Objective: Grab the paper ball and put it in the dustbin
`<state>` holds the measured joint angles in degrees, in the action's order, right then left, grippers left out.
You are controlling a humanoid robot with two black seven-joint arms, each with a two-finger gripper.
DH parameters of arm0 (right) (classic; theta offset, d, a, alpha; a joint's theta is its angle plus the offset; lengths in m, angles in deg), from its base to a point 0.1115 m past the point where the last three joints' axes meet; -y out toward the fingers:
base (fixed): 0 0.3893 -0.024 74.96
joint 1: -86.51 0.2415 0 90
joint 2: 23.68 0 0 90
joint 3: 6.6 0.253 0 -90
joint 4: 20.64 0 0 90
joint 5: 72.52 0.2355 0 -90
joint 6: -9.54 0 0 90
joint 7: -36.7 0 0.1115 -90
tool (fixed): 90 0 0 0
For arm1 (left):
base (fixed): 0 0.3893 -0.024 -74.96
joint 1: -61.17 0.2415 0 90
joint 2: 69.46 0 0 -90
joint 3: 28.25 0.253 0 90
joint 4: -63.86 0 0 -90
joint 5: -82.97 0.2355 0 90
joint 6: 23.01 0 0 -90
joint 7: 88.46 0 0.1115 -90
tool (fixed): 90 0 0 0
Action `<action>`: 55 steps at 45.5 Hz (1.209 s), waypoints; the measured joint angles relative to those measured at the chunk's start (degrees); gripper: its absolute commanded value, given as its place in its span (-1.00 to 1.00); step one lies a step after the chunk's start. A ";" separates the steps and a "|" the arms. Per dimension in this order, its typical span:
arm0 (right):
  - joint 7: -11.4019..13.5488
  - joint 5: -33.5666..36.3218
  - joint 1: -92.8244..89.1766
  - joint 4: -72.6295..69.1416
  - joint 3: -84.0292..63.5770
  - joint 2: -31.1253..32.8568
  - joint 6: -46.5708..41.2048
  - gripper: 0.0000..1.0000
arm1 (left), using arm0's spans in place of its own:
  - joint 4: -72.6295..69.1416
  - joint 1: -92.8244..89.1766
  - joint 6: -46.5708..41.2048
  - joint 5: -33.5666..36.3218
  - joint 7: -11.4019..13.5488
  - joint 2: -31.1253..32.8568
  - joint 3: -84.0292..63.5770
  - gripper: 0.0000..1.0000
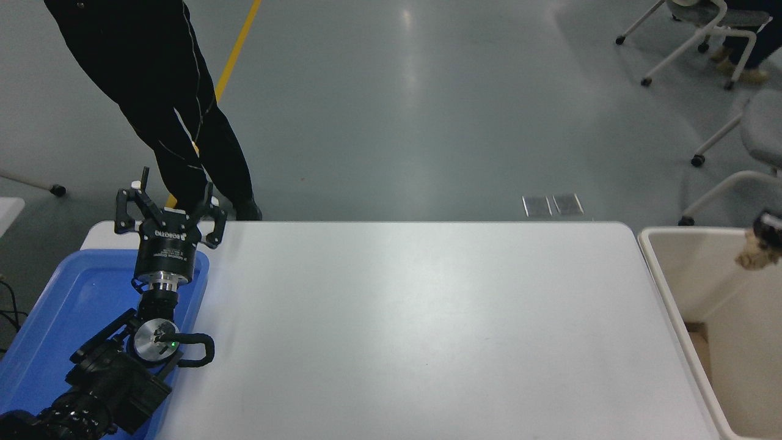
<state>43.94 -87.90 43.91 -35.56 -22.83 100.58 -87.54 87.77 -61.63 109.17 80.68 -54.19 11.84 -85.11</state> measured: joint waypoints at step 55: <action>-0.26 13.86 -2.49 -9.56 -7.34 -2.08 19.08 1.00 | -0.01 0.02 -0.03 0.00 -0.01 0.01 0.00 0.98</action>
<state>43.68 -74.04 41.42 -45.12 -30.16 98.50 -68.46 87.76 -61.61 109.14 80.68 -54.19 11.84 -85.11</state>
